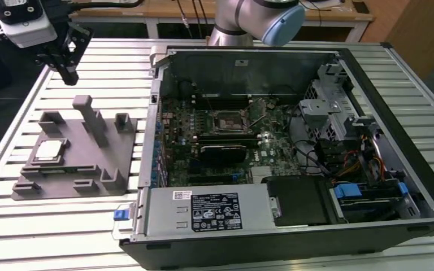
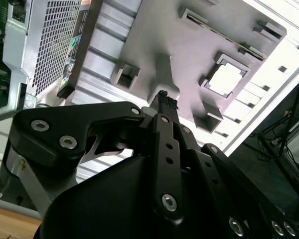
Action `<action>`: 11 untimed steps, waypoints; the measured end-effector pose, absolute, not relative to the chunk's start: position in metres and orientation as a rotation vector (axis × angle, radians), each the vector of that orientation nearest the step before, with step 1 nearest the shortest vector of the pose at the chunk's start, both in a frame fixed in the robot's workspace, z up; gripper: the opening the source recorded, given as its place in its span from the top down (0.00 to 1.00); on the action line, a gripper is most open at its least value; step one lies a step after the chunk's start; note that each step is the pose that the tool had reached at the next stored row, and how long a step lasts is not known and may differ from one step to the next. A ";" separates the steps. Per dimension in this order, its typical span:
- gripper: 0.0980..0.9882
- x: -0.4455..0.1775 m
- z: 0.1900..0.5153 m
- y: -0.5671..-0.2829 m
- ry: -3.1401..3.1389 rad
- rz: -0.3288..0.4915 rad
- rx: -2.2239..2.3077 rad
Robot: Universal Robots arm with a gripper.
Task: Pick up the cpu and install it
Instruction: 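Reach for the cpu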
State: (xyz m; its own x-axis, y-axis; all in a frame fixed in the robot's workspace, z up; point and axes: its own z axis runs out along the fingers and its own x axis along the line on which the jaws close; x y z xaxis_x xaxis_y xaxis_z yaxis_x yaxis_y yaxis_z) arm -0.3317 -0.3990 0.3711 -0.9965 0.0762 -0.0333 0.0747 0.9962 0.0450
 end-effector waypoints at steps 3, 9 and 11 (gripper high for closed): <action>0.99 -0.335 0.368 -0.399 3.104 0.068 0.117; 0.99 -0.343 0.363 -0.399 3.104 0.068 0.117; 0.99 -0.345 0.362 -0.399 3.104 0.068 0.117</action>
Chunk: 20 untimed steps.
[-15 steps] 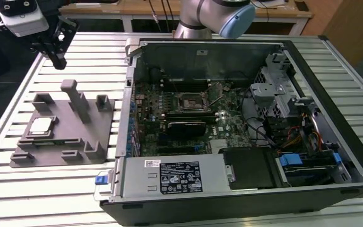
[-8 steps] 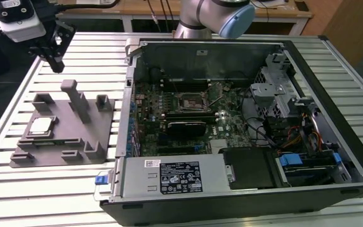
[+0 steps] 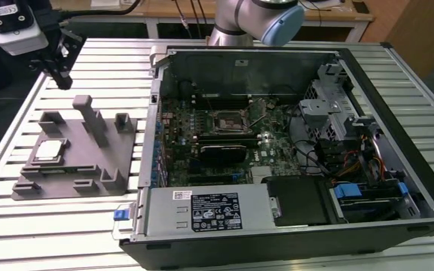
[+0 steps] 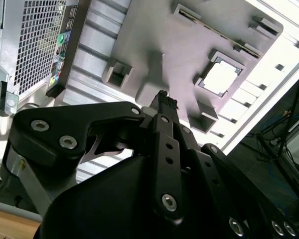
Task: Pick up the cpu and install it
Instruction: 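Reach for the cpu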
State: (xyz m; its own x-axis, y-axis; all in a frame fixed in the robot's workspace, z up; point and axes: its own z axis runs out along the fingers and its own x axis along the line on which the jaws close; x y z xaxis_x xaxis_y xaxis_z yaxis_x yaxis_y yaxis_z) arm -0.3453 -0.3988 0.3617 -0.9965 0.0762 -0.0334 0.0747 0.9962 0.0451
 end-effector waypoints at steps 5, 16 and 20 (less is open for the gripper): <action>0.99 -0.351 0.358 -0.399 3.104 0.068 0.117; 0.99 -0.363 0.350 -0.398 3.104 0.068 0.117; 0.99 -0.367 0.346 -0.398 3.104 0.068 0.117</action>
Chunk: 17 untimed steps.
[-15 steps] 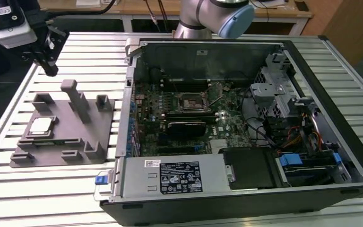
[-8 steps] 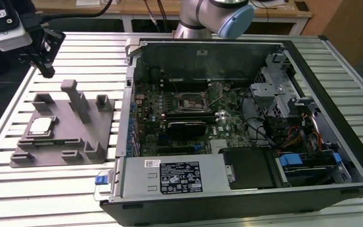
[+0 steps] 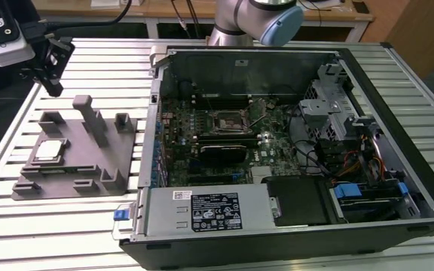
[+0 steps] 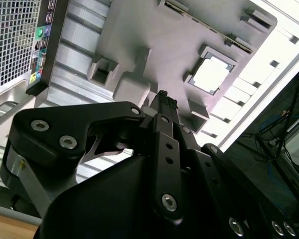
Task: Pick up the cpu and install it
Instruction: 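Reach for the cpu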
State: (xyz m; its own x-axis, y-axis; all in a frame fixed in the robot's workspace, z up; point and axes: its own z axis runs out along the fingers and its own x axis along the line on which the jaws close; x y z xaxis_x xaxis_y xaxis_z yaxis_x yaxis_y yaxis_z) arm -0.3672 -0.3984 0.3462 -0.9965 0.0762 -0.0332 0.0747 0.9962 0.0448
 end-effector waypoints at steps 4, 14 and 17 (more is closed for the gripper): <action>0.99 -0.371 0.342 -0.398 3.103 0.068 0.117; 0.99 -0.380 0.329 -0.398 3.104 0.068 0.117; 0.99 -0.383 0.324 -0.398 3.104 0.068 0.117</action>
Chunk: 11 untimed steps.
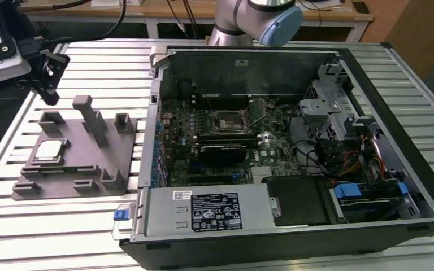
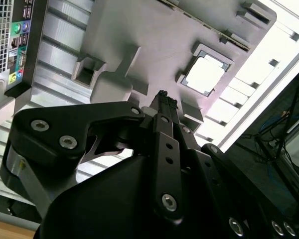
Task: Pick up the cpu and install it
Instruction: 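Reach for the cpu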
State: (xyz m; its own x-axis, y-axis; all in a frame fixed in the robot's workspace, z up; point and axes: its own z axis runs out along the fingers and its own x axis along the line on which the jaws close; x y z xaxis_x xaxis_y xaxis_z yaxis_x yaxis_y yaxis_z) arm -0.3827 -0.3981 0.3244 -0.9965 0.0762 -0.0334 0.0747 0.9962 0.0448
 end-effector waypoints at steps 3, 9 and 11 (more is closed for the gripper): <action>0.99 -0.386 0.320 -0.398 3.104 0.067 0.117; 0.99 -0.393 0.311 -0.398 3.104 0.068 0.117; 0.99 -0.395 0.308 -0.398 3.103 0.068 0.117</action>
State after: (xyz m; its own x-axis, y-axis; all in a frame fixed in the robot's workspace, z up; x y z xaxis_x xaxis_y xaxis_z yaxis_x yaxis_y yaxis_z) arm -0.3953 -0.3980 0.3082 -0.9965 0.0763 -0.0335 0.0748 0.9962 0.0448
